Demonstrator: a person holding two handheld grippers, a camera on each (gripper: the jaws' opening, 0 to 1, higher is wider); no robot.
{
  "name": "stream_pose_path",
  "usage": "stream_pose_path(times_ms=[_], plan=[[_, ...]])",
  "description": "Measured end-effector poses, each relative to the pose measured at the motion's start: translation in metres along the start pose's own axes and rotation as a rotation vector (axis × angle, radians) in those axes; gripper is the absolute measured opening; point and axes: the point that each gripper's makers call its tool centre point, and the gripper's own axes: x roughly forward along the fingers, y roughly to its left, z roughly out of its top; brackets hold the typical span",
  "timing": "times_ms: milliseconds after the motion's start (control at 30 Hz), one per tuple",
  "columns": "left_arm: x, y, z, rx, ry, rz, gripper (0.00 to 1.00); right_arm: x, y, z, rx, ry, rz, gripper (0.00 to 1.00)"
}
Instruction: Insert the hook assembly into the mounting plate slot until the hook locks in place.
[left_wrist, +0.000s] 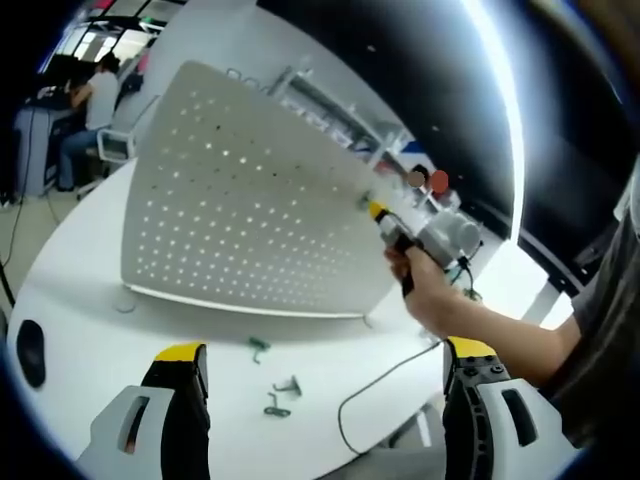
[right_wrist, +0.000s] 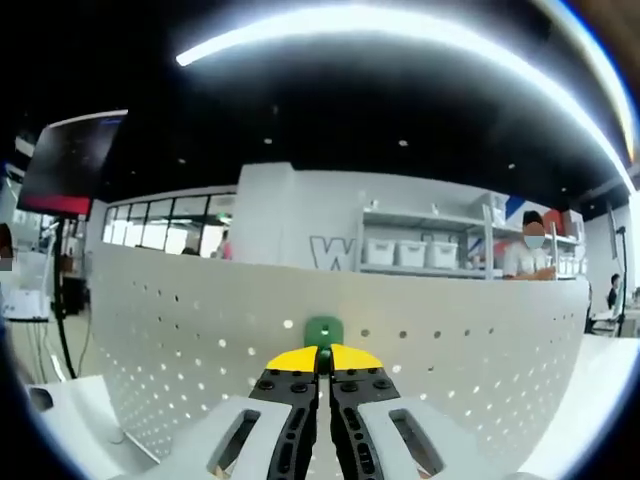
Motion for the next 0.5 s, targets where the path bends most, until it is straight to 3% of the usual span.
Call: stream_pose_path(times_ms=[300,500], plan=[[0.0011,0.0007,-0.0016,0.008,0.004,0.002,0.99,0.0014,0.0023,-0.002,-0.008,0.009,-0.016,0.0],[0.0001,0.0021,-0.0028,0.028,0.015,0.005,0.99,0.0022,0.003,-0.0029,-0.062,0.032,-0.012,0.0]])
